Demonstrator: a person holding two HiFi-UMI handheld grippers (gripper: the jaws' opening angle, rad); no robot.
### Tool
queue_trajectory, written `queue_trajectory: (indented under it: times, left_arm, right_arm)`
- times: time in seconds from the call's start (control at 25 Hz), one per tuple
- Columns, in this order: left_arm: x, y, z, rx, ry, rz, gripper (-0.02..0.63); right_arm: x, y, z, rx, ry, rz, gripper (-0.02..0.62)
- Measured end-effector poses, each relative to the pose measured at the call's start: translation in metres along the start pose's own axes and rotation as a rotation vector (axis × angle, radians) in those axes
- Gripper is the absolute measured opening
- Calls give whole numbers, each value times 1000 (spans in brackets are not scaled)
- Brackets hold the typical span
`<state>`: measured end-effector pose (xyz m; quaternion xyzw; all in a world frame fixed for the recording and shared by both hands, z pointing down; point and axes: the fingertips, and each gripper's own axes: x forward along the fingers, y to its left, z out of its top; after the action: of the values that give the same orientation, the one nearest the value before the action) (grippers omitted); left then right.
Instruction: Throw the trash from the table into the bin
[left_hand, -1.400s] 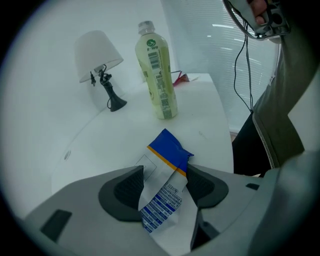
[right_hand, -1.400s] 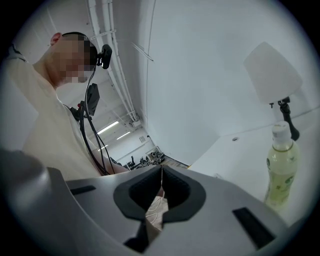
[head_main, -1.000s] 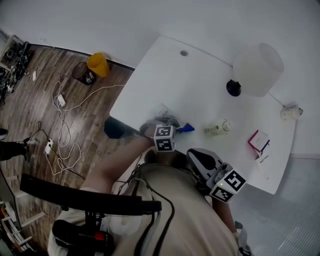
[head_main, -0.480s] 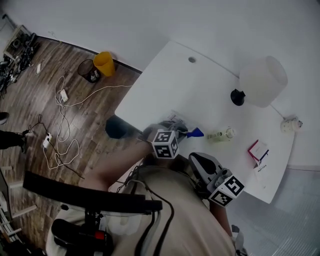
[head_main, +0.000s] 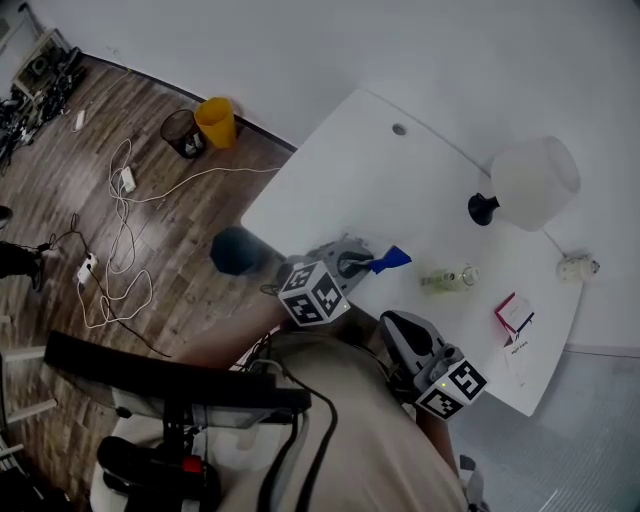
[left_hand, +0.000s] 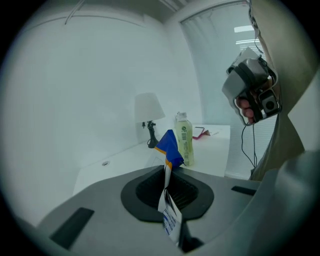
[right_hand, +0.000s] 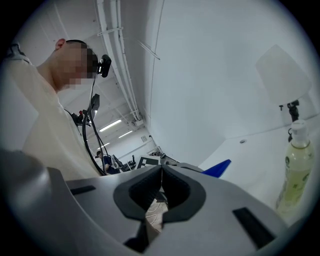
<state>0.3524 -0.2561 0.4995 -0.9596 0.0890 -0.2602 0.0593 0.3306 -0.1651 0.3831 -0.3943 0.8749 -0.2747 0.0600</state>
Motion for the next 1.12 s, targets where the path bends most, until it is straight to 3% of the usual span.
queue_trajectory:
  times: [0.4,0.6,0.88,1.12]
  left_arm:
    - [-24,8,0,-90,-106,77,18]
    - [-79,21,-25,-153,-147,85,18]
    - [-83,32,-47,-225,-99,193,18]
    - [-133,24,-48,-328,-73,303,18]
  right_arm:
    - [12,4,-32,-6,36,17,14]
    - [49,48,-42,-16,83,4,14]
    - [43,30,-41,-20,102,69,14]
    - [29,50,-30,-6,99,166,14]
